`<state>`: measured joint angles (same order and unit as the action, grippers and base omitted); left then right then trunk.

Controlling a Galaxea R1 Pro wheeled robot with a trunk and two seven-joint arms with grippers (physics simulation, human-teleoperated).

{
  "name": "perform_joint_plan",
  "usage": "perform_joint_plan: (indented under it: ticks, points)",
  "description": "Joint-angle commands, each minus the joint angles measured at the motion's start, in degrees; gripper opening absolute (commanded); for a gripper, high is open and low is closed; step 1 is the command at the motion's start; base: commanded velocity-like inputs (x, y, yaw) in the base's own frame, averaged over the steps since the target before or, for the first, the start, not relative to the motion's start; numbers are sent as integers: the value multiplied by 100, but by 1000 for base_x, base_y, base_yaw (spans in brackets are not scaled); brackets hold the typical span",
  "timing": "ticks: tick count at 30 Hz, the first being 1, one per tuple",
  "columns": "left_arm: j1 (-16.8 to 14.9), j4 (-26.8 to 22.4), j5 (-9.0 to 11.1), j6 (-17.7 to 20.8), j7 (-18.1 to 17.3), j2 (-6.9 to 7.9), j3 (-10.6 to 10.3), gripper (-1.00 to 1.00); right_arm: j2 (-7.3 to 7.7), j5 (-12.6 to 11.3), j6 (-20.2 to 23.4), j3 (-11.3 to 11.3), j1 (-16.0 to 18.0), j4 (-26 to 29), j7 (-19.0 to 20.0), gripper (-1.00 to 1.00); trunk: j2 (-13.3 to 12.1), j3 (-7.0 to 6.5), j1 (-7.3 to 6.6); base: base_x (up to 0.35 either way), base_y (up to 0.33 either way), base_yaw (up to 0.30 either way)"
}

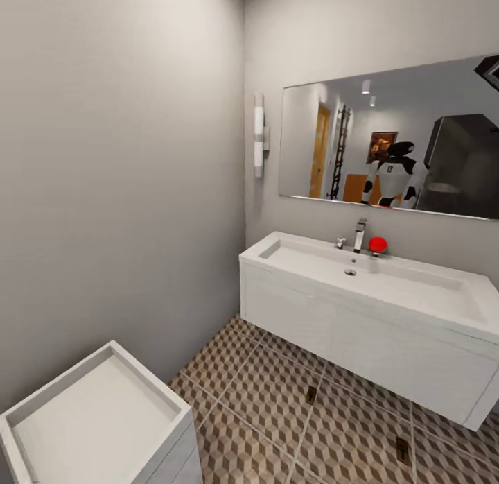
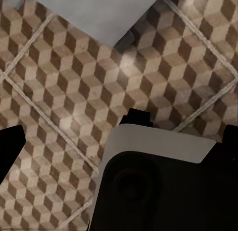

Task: Take the four mousetraps from the cabinet in the bathroom and place them on the bathroom floor. Make sure all four end up on the same floor surface, and ensure that at least two of them are either under or directly next to the same bathroom sink.

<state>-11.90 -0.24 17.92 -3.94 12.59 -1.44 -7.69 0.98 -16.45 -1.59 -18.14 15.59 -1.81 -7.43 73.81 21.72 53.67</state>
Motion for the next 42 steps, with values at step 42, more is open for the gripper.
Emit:
perform_joint_plan:
  ticks: [42]
  points:
    - [-5, 6, 54, -19, 16, -5, -45, 100, -10, -52, -25, -49, 6, -12, -4, 100, 4, 6, 0, 0, 0, 273]
